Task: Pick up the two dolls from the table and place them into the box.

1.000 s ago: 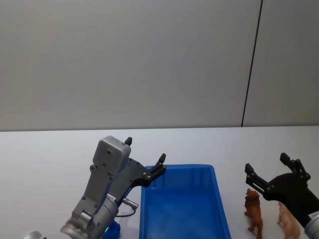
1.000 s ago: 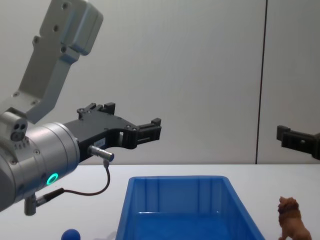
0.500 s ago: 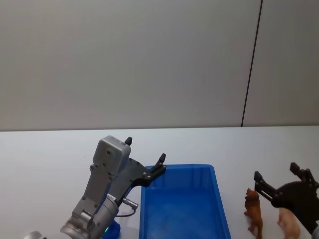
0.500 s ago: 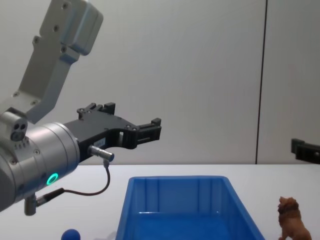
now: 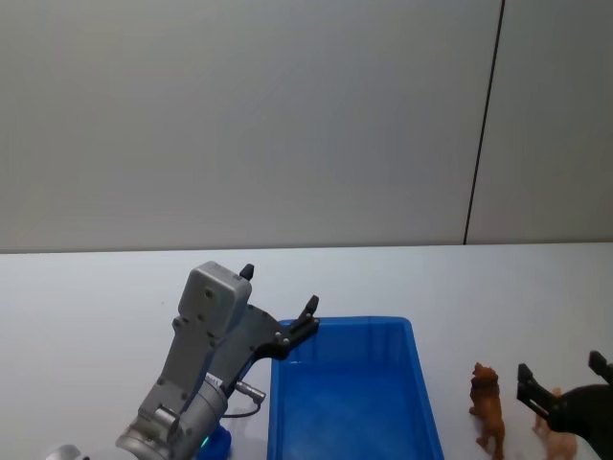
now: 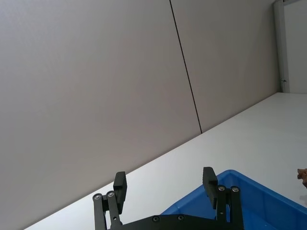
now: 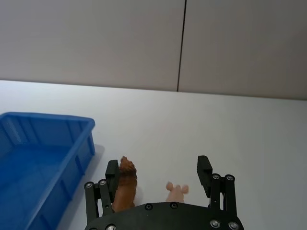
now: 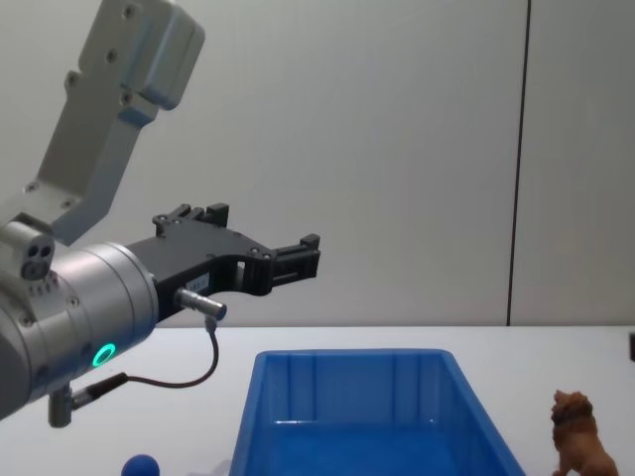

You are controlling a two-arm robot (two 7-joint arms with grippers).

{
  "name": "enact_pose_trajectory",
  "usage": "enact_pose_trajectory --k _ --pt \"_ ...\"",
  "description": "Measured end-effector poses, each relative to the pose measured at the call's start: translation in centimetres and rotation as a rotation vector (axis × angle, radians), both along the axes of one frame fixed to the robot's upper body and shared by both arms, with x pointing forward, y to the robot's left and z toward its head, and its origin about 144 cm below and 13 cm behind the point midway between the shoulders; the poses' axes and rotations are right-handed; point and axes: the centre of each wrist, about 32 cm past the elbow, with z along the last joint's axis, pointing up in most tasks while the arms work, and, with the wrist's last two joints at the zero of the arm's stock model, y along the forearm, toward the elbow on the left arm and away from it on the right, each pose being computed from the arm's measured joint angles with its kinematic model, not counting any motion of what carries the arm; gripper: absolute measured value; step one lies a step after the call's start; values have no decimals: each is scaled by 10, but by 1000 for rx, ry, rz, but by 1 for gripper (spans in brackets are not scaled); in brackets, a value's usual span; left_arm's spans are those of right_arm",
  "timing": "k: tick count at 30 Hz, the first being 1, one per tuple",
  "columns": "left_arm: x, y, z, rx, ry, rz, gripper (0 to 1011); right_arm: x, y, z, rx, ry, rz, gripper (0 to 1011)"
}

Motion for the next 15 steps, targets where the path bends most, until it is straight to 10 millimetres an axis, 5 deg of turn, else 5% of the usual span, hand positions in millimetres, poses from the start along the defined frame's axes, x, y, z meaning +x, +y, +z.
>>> enact_pose_trajectory --k 15 --pt "0 0 0 0 0 0 1001 -9 -7 -18 -11 89 -66 1001"
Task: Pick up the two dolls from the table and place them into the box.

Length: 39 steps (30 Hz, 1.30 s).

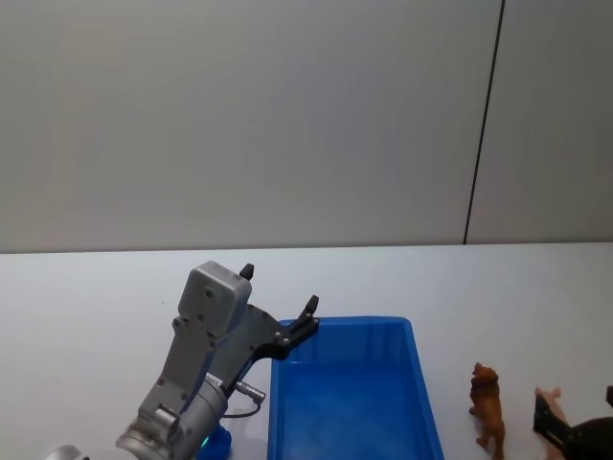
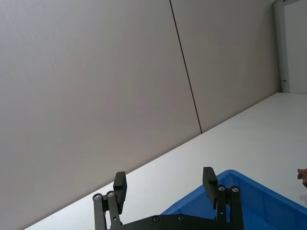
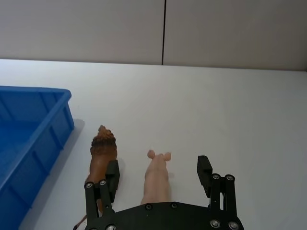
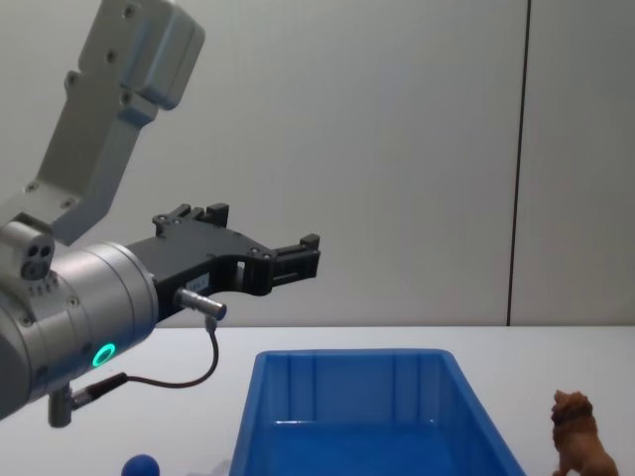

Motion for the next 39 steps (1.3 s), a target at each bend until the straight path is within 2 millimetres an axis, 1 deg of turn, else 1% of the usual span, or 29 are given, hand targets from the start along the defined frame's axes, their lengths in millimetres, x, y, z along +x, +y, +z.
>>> enact_pose_trajectory --k 17,18,19,21,22,23,24,25,28,29,30,33,34,35,36,37,39 --pt "0 0 0 0 0 0 1001 5 -3 -26 7 64 -10 1001" --pt "0 0 0 0 0 0 1001 6 -3 -28 8 69 -8 965" --pt "0 0 0 0 0 0 1001 6 -3 -28 8 69 -8 965" --pt "0 0 0 0 0 0 1001 7 -3 -31 10 76 -5 912" --pt "0 0 0 0 0 0 1001 7 -3 -32 10 78 -4 912" --pt "0 0 0 0 0 0 1001 8 -3 -33 11 82 -1 865" --pt "0 0 0 0 0 0 1001 8 -3 -34 11 85 0 855" --pt "0 0 0 0 0 0 1001 9 -3 -36 12 89 2 795" --pt "0 0 0 0 0 0 1001 10 -3 -37 13 93 4 743" --pt "0 0 0 0 0 0 1001 11 -2 -39 14 96 5 686" --pt "0 0 0 0 0 0 1001 11 -2 -39 14 97 5 675" --pt "0 0 0 0 0 0 1001 12 -2 -41 14 101 7 566" --pt "0 0 0 0 0 0 1001 12 -2 -41 14 103 7 546" --pt "0 0 0 0 0 0 1001 12 -2 -42 13 104 8 486" --pt "0 0 0 0 0 0 1001 12 -2 -42 13 104 8 486" --pt "0 0 0 0 0 0 1001 12 -2 -42 12 105 8 443" --pt "0 0 0 0 0 0 1001 13 -2 -42 10 104 9 397"
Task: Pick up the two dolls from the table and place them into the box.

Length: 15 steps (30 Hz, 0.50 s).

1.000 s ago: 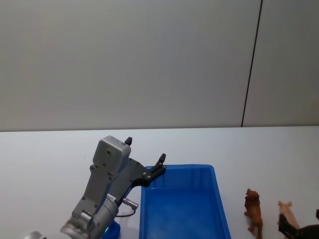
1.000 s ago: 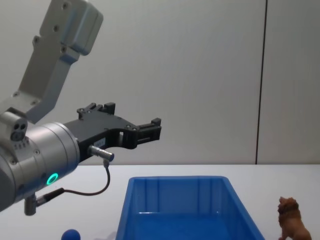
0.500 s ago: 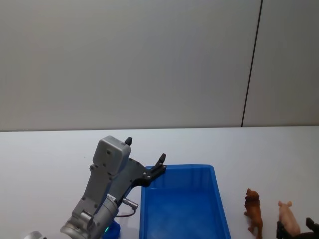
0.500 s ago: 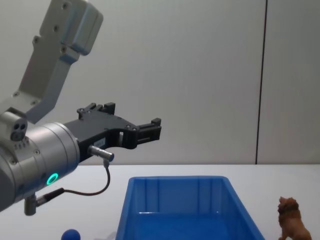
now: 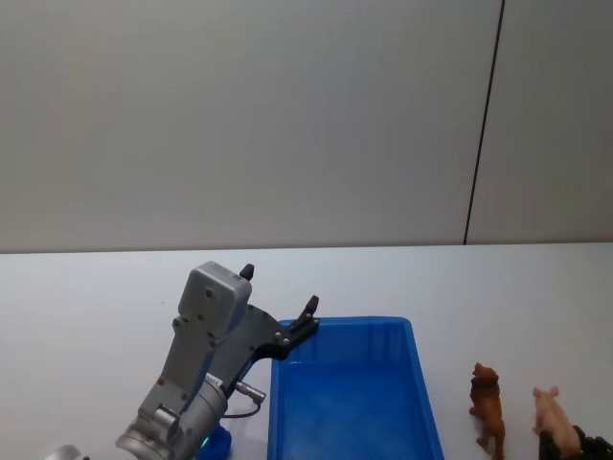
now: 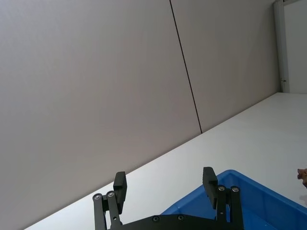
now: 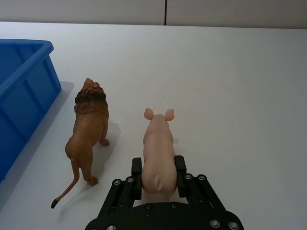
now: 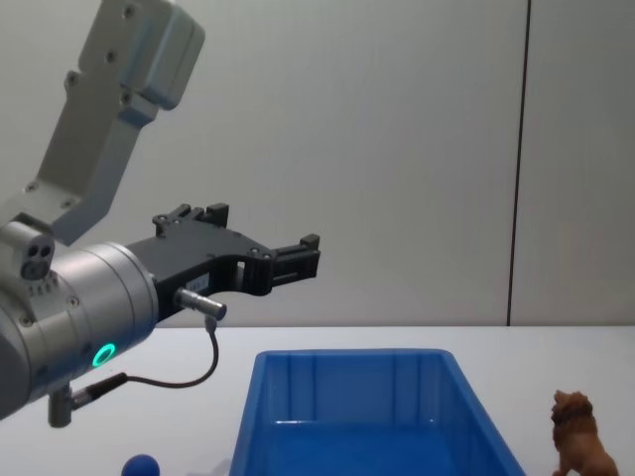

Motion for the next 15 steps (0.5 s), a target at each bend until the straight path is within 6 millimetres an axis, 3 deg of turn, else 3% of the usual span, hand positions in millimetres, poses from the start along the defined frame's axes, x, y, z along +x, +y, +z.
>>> enact_pose_trajectory --k 15 --pt "0 0 0 0 0 0 1001 1 4 17 -26 -100 20 381"
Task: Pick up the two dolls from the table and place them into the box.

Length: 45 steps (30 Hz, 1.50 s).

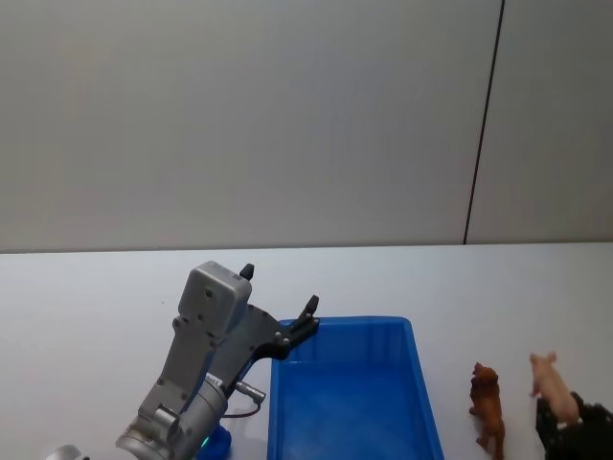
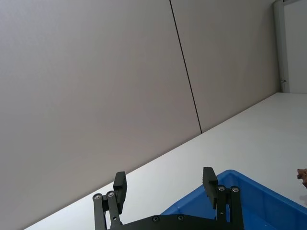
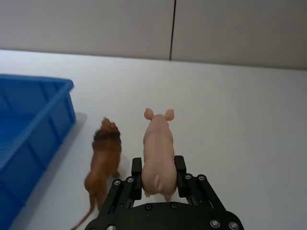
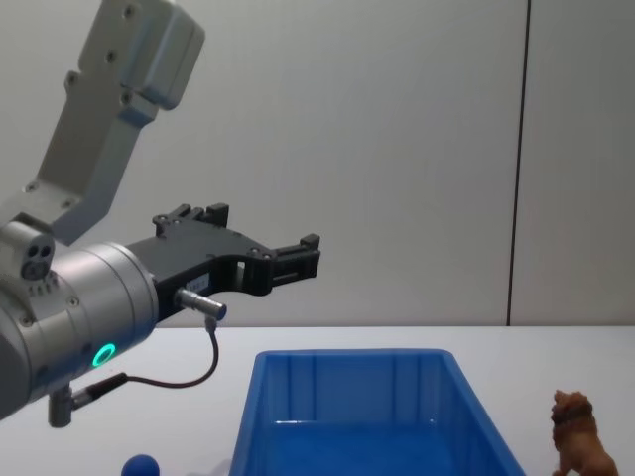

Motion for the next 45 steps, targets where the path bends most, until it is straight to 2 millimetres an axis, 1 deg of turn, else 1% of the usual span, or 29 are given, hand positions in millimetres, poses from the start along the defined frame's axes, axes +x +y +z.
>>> enact_pose_trajectory --k 4,9,15,19,25,32,34,36,38,39,40,42,43,44,45 --pt "0 0 0 0 0 0 1001 2 3 11 12 -49 33 381" --pt "0 0 0 0 0 0 1001 5 7 20 32 -84 79 381" --pt "0 0 0 0 0 0 1001 12 17 31 75 -121 166 381" --pt "0 0 0 0 0 0 1001 16 22 35 92 -132 204 381" --pt "0 0 0 0 0 0 1001 23 36 41 130 -142 304 381" --pt "0 0 0 0 0 0 1001 30 49 44 155 -136 392 380" --pt "0 0 0 0 0 0 1001 32 54 45 161 -131 417 422" --pt "0 0 0 0 0 0 1001 34 58 45 164 -124 435 503" --pt "0 0 0 0 0 0 1001 35 60 45 165 -118 446 538" --pt "0 0 0 0 0 0 1001 36 62 45 166 -112 454 585" --pt "0 0 0 0 0 0 1001 37 62 45 167 -110 456 596" --pt "0 0 0 0 0 0 1001 37 63 44 166 -104 459 686" --pt "0 0 0 0 0 0 1001 38 64 44 166 -101 460 686" --pt "0 0 0 0 0 0 1001 38 64 44 165 -96 460 743" --pt "0 0 0 0 0 0 1001 38 65 44 165 -94 460 766"
